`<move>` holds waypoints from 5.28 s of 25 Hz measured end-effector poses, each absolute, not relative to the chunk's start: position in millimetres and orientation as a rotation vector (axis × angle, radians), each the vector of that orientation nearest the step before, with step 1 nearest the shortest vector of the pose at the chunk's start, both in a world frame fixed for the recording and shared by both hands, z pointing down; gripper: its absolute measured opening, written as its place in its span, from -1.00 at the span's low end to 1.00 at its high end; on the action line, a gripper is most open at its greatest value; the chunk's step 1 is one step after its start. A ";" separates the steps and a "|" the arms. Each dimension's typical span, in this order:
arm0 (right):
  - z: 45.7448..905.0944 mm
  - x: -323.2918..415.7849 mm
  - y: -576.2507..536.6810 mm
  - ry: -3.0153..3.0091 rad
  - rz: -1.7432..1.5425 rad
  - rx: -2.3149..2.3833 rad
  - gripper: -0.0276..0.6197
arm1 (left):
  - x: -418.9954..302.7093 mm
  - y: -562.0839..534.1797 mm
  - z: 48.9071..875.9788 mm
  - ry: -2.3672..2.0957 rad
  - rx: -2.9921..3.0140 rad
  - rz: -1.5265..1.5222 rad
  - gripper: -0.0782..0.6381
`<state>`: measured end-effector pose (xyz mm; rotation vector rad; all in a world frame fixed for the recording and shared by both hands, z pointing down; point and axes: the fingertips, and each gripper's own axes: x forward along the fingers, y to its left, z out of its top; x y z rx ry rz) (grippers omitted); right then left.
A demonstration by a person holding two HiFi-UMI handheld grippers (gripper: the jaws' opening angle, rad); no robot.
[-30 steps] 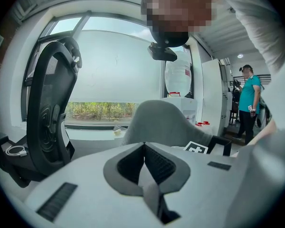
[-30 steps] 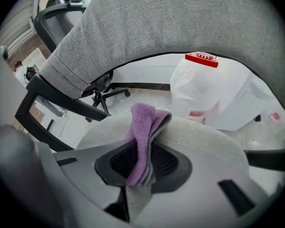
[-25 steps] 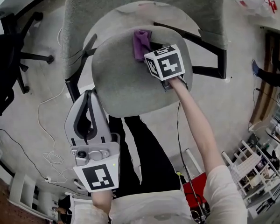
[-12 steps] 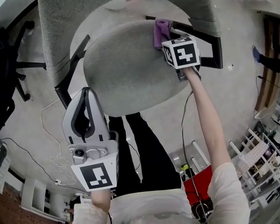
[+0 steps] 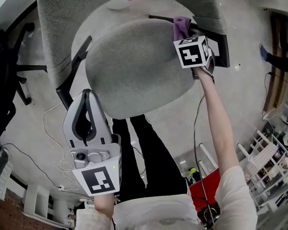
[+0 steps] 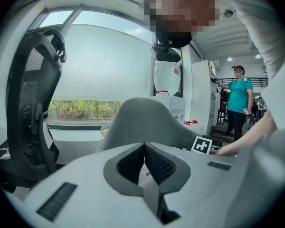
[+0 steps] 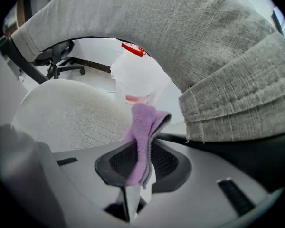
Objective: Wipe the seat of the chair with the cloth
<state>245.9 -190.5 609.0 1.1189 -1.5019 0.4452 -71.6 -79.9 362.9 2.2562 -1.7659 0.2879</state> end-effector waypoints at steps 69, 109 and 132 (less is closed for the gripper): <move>613.9 205.4 -74.2 -1.605 0.697 0.843 -0.66 | -71.4 -41.3 345.0 -1.880 2.228 0.268 -0.74; 569.2 187.4 -51.1 -1.555 0.544 1.027 -0.66 | -91.2 -14.7 348.0 -1.911 2.184 0.273 -0.74; 610.1 -68.7 128.7 -1.925 0.917 0.448 -0.66 | -113.4 -5.7 356.2 -1.958 2.118 0.271 -0.74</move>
